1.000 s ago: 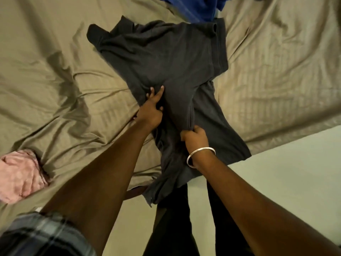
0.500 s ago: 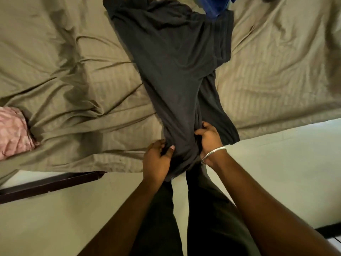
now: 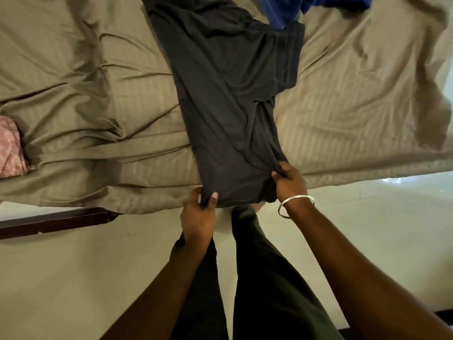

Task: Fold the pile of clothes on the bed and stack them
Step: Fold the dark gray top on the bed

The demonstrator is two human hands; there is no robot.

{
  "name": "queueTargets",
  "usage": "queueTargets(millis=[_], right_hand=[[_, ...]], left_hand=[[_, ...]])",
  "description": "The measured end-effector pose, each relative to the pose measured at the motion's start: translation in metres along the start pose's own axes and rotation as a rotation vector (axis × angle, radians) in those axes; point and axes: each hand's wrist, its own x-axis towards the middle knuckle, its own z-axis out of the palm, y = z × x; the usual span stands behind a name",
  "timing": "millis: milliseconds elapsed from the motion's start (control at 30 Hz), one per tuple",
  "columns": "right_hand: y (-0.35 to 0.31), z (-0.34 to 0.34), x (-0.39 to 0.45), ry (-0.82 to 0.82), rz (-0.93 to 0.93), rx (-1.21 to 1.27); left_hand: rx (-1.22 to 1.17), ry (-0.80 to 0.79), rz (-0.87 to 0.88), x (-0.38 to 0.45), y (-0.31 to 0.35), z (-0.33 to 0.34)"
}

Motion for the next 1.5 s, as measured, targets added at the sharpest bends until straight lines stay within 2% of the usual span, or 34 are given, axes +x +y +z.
queueTargets(millis=[133,200,267,400,500,533,633,700,900,967,1067,1133,1200,1367,1500], right_hand=[[0.021,-0.004,-0.006,0.141,-0.052,0.034],[0.03,-0.001,-0.013,0.209,-0.078,0.069],[0.034,0.004,-0.022,0.251,-0.149,0.159],[0.037,0.005,-0.027,0.187,-0.073,0.378],[0.042,0.004,-0.027,0.094,-0.121,0.148],[0.045,0.005,-0.026,0.13,-0.135,0.099],[0.049,0.002,-0.025,0.215,-0.084,0.306],[0.052,0.001,-0.025,0.252,-0.094,0.345],[0.059,-0.005,-0.031,0.272,-0.187,0.172],[0.06,-0.005,-0.034,0.308,-0.21,0.185],[0.061,-0.005,-0.03,0.308,-0.134,0.197],[0.065,-0.006,-0.023,0.316,-0.115,0.165],[0.072,-0.008,-0.02,0.356,-0.181,0.112],[0.076,-0.006,-0.013,0.423,-0.448,-0.25],[0.049,0.001,0.011,0.313,-0.389,-0.583]], left_hand=[[-0.18,0.229,-0.064,0.002,-0.008,0.005],[-0.29,0.288,-0.102,-0.008,-0.011,0.006],[-0.32,0.309,-0.109,-0.015,-0.014,0.005],[-0.3,0.341,-0.059,-0.016,-0.013,0.007],[-0.264,0.282,0.008,-0.016,-0.003,0.008],[-0.272,0.271,0.02,-0.017,0.001,0.008],[-0.284,0.319,-0.022,-0.016,0.0,0.014],[-0.254,0.325,-0.018,-0.019,-0.007,0.015],[-0.168,0.263,-0.108,-0.017,-0.024,0.027],[-0.239,0.246,-0.122,-0.018,-0.019,0.029],[-0.32,0.151,-0.084,-0.019,-0.012,0.025],[-0.249,0.217,-0.095,-0.014,-0.016,0.023],[-0.224,0.319,-0.122,-0.011,-0.02,0.021],[-0.109,0.297,-0.077,-0.012,-0.022,0.018],[-0.053,0.286,-0.057,-0.009,-0.023,0.015]])
